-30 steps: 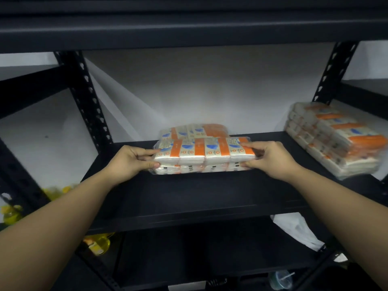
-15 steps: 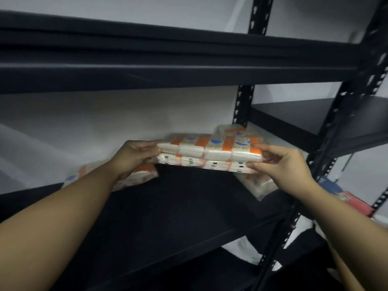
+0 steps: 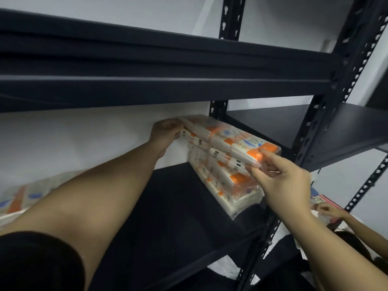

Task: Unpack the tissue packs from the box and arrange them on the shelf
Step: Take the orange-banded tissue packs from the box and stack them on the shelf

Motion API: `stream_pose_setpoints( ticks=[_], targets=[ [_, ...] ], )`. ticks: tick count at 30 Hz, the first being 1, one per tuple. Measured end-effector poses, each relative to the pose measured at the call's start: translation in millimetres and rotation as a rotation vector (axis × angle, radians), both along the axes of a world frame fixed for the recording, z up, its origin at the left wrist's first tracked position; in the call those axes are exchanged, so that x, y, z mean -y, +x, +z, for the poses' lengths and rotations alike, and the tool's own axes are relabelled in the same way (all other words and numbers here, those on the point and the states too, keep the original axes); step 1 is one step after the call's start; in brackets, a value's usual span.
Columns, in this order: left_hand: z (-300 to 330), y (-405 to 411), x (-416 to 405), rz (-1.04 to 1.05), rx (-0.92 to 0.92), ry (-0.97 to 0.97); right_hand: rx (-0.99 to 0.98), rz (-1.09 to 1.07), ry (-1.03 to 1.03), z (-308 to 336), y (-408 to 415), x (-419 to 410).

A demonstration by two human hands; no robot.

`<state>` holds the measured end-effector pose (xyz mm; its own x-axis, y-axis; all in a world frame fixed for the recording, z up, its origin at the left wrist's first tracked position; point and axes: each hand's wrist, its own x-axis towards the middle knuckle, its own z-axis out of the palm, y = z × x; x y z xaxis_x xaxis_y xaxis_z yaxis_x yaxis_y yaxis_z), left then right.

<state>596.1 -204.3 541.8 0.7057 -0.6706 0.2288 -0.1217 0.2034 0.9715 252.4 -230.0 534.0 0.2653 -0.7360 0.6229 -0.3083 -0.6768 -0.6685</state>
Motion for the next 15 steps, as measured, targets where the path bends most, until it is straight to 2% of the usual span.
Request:
stream_pose_setpoints(
  ticks=[8, 15],
  targets=[
    [-6.1, -1.7, 53.8, 0.028, 0.118, 0.089, -0.085, -0.065, -0.012, -9.1, 3.1, 5.1],
    [-17.3, 2.7, 79.8, 0.131, 0.341, 0.284, -0.102, -0.082, -0.065, -20.4, 11.2, 13.4]
  ],
)
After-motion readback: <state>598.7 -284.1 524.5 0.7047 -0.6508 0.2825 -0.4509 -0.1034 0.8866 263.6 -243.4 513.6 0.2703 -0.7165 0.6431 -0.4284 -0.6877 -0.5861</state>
